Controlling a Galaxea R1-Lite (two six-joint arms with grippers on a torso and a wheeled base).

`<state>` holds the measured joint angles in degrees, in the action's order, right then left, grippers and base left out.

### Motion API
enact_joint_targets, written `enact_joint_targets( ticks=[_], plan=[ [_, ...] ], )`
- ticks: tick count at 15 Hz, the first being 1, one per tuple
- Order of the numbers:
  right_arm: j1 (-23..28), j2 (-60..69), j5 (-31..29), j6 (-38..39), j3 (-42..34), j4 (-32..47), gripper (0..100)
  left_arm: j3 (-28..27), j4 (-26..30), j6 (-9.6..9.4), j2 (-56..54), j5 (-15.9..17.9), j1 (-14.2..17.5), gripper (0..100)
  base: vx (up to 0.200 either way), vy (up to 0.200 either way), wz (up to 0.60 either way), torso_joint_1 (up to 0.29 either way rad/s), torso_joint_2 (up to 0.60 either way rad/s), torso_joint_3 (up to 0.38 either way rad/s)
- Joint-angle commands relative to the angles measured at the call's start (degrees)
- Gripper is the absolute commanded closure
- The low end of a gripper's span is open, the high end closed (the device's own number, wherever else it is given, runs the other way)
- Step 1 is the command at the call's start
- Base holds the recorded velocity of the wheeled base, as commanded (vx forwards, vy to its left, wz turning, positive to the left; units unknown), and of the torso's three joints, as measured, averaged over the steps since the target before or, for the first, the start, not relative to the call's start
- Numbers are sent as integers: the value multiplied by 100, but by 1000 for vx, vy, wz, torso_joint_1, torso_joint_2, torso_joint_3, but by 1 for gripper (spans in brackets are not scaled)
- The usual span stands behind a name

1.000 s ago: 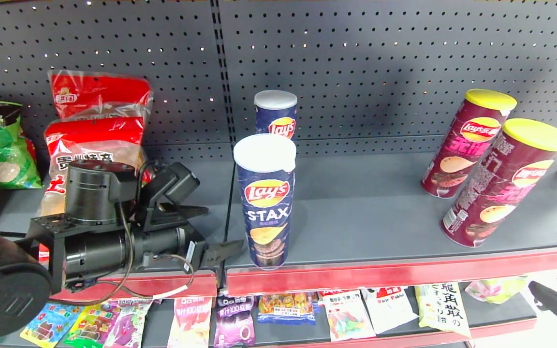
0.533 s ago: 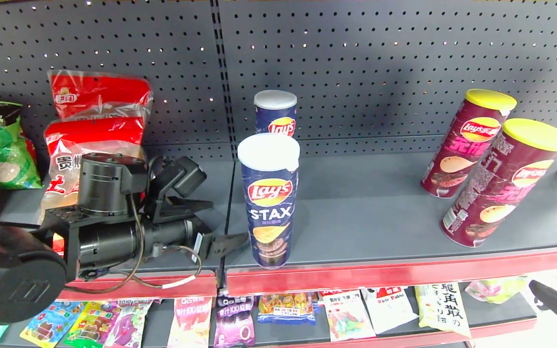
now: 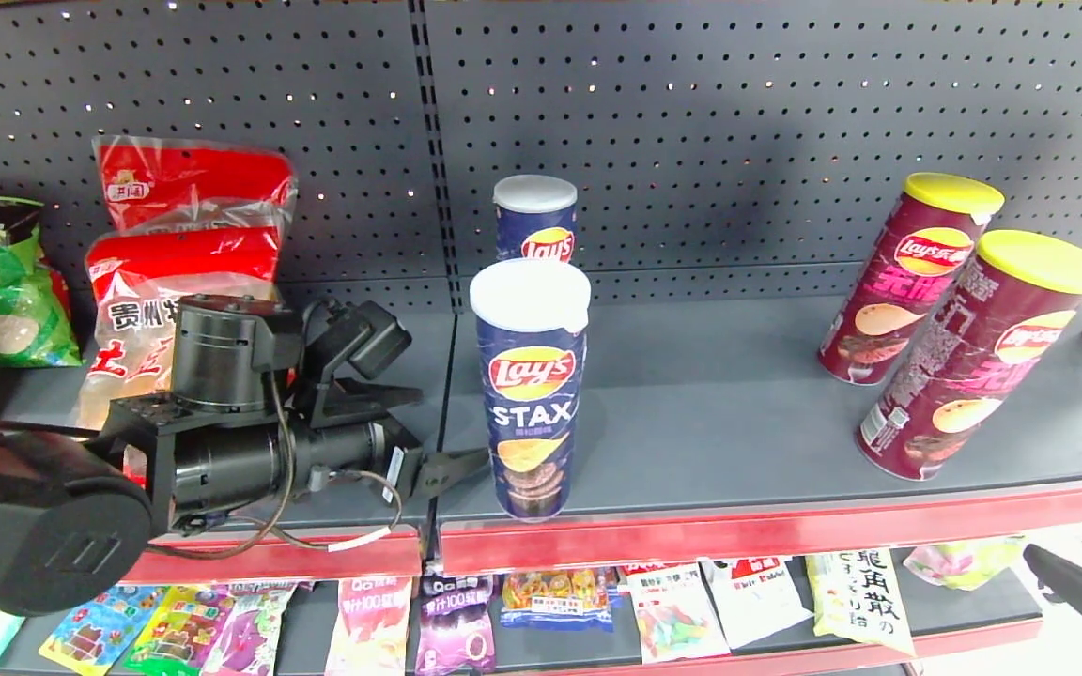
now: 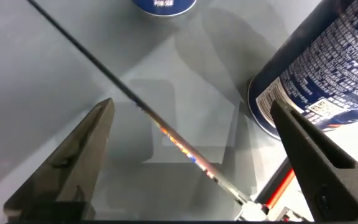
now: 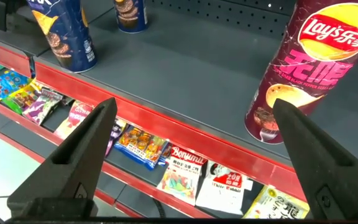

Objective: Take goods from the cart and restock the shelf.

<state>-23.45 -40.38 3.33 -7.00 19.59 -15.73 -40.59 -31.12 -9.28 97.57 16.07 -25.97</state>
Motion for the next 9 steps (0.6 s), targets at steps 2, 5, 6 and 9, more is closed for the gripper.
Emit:
enact_joint_targets(
  ticks=[2, 5, 6, 9],
  plan=[
    [104, -41, 10, -3, 10, -1, 0, -45, -8, -4, 51, 2, -14, 0, 0, 0, 0, 0, 0, 0],
    [113, -14, 10, -3, -25, 8, 0, 8, -8, 5, -19, -7, 13, 0, 0, 0, 0, 0, 0, 0],
    [139, 12, 1, -3, -87, 8, 0, 52, -8, 14, -151, -60, 83, 0, 0, 0, 0, 0, 0, 0],
    [623, 372, -60, -3, -307, 245, 0, 808, 62, 172, -1592, -174, 434, 0, 0, 0, 0, 0, 0, 0]
  ],
)
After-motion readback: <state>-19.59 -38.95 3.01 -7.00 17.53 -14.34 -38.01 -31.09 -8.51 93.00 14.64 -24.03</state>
